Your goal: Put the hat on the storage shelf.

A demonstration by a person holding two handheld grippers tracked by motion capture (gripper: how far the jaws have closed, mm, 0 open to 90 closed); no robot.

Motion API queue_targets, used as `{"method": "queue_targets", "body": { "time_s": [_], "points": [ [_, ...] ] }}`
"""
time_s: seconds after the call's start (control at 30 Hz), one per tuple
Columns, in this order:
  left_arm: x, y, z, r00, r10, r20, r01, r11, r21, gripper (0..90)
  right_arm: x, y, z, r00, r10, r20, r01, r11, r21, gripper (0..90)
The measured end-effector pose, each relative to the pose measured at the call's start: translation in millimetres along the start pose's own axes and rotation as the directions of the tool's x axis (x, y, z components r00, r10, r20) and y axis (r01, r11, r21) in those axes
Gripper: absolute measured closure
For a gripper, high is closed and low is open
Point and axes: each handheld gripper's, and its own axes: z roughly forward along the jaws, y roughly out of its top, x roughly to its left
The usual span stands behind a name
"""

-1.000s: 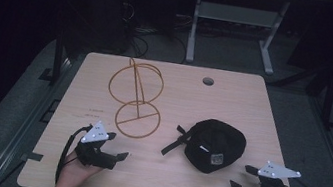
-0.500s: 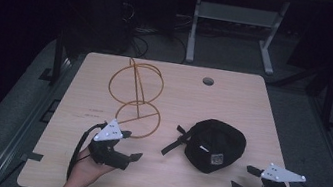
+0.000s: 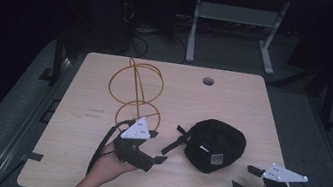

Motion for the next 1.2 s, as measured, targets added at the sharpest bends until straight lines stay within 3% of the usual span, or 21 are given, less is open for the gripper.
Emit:
{"method": "queue_targets", "body": {
  "time_s": [0.17,0.23,0.3,0.33,0.53,0.67,0.83,0.87,0.9,0.93,1.03,1.1,1.2],
  "points": [
    [-5.6,15.5,15.0,0.9986,0.025,0.046,-0.025,0.9997,-0.001,18.0,0.8,-0.2,-1.6,1.0,0.003,-0.003,-0.003,1.0,-0.007,16.2],
    [-7.8,27.2,28.7,0.996,0.047,0.076,-0.047,0.9988,0.007,18.0,1.5,-0.8,-3.1,0.9999,0.01,-0.003,-0.01,1.0,-0.011,16.2],
    [-8.4,29.5,31.8,0.9955,0.05,0.081,-0.051,0.9986,0.012,18.0,1.5,-0.7,-3.5,0.9999,0.011,-0.001,-0.011,1.0,-0.012,16.2],
    [-9.7,35.0,40.6,0.9933,0.053,0.102,-0.055,0.9983,0.016,18.0,0.8,-0.6,-3.1,0.9999,0.011,-0.003,-0.011,1.0,-0.013,16.2],
    [-15.6,50.5,61.5,0.987,0.078,0.141,-0.084,0.9958,0.036,17.9,0.9,-1.2,-3.5,0.9999,0.008,-0.006,-0.008,1.0,-0.012,16.2],
    [-22.9,64.5,81.2,0.978,0.131,0.162,-0.144,0.9873,0.068,20.3,0.3,-1.7,-3.6,1.0,0.005,-0.006,-0.005,1.0,-0.012,16.2],
    [-25.9,73.9,96.5,0.9687,0.15,0.198,-0.174,0.979,0.107,23.4,0.8,-1.0,-2.1,0.9999,-0.001,-0.012,0.001,1.0,-0.01,16.2],
    [-27.3,76.2,101.1,0.9637,0.156,0.217,-0.184,0.976,0.117,27.9,1.2,-1.2,-1.9,0.9999,-0.009,-0.011,0.008,1.0,-0.007,16.2],
    [-27.3,76.2,101.1,0.9637,0.156,0.217,-0.184,0.976,0.117,30.5,1.2,-1.3,-1.9,0.9999,-0.009,-0.011,0.009,1.0,-0.006,16.2],
    [-27.8,77.6,105.6,0.9598,0.163,0.228,-0.196,0.972,0.13,32.7,1.1,-1.3,-2.0,0.9999,-0.007,-0.012,0.007,1.0,-0.005,16.2],
    [-27.2,77.9,110.5,0.9568,0.161,0.242,-0.2,0.9691,0.145,37.6,1.0,-1.6,-2.3,0.9999,-0.006,-0.012,0.006,1.0,-0.008,16.2],
    [-26.4,78.3,113.0,0.9543,0.175,0.242,-0.216,0.9645,0.152,48.4,1.0,-1.9,-2.1,0.9999,-0.006,-0.011,0.006,1.0,-0.008,16.2],
    [-25.4,79.1,114.3,0.9548,0.165,0.247,-0.208,0.9655,0.157,52.0,1.0,-1.7,-1.2,0.9999,-0.006,-0.013,0.005,1.0,-0.005,16.2]
  ]
}}
